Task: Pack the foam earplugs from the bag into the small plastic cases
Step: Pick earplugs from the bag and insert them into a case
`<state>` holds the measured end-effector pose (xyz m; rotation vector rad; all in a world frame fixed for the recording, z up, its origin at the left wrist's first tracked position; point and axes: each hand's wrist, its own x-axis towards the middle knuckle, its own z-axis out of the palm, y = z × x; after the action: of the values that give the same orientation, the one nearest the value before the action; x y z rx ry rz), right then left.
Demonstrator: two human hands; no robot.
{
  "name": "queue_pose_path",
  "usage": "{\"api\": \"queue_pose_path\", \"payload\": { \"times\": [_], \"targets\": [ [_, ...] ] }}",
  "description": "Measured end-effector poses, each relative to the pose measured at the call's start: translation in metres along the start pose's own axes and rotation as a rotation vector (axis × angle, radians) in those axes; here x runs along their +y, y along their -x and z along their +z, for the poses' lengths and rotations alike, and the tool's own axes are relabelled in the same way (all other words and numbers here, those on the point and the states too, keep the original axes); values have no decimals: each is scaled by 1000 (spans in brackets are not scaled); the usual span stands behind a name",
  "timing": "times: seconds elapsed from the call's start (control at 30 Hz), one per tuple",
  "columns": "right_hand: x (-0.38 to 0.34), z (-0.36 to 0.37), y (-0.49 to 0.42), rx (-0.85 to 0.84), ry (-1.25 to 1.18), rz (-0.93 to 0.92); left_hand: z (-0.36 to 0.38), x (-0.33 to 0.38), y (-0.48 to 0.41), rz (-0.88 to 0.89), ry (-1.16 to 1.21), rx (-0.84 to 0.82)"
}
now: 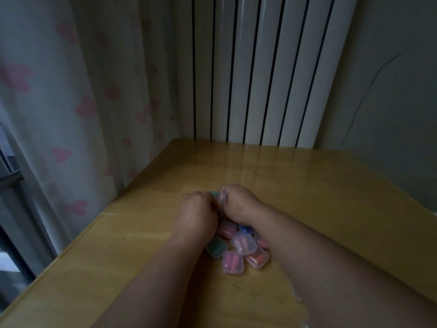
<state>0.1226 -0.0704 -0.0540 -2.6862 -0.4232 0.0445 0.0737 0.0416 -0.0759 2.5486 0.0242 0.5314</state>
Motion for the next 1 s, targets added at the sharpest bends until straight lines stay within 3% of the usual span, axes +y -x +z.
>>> {"api": "queue_pose_path", "payload": {
  "times": [1.0],
  "targets": [
    [2,-6,12,42,-89,-17,1,1,0,7,-1,-14]
  ]
}}
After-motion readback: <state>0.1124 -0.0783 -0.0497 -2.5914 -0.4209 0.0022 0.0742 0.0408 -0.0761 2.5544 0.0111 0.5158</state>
